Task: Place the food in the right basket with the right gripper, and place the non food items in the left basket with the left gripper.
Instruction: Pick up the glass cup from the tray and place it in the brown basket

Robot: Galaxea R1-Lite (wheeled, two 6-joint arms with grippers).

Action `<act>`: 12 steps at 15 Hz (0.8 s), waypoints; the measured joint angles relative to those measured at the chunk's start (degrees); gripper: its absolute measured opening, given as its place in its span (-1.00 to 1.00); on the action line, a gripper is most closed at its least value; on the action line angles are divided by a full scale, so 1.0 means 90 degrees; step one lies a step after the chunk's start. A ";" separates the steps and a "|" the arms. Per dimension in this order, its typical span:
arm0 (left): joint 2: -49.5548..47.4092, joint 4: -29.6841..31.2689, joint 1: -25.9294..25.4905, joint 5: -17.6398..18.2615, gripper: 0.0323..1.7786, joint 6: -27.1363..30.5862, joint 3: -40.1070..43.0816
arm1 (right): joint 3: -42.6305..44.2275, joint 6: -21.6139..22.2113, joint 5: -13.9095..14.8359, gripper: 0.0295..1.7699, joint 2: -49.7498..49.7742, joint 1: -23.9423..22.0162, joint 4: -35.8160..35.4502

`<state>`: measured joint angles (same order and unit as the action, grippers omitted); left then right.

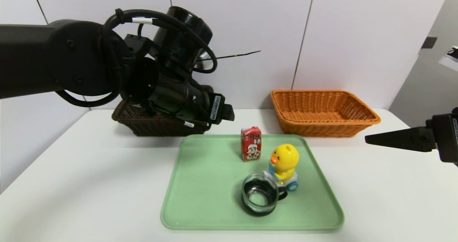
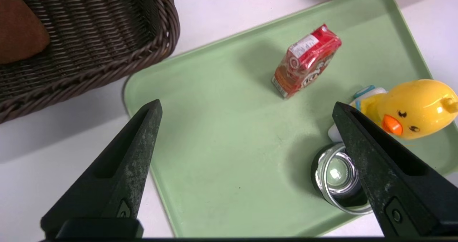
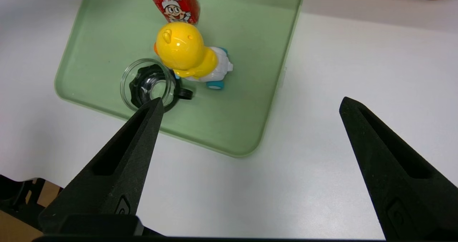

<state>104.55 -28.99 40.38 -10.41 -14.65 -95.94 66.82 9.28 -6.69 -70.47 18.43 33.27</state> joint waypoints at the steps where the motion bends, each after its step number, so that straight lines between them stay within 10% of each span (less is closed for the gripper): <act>1: -0.0049 0.0005 0.0085 -0.0007 0.90 -0.0031 0.0127 | 0.0000 -0.0003 -0.0003 0.92 0.0000 0.0000 0.0000; 12: 0.0347 -0.0677 0.1005 -0.0240 0.90 -0.2221 0.0516 | -0.0026 0.0126 -0.0003 0.92 0.0000 0.0000 -0.0016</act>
<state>107.67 -35.08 49.42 -12.57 -34.65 -91.30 66.59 10.41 -6.72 -70.47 18.43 33.12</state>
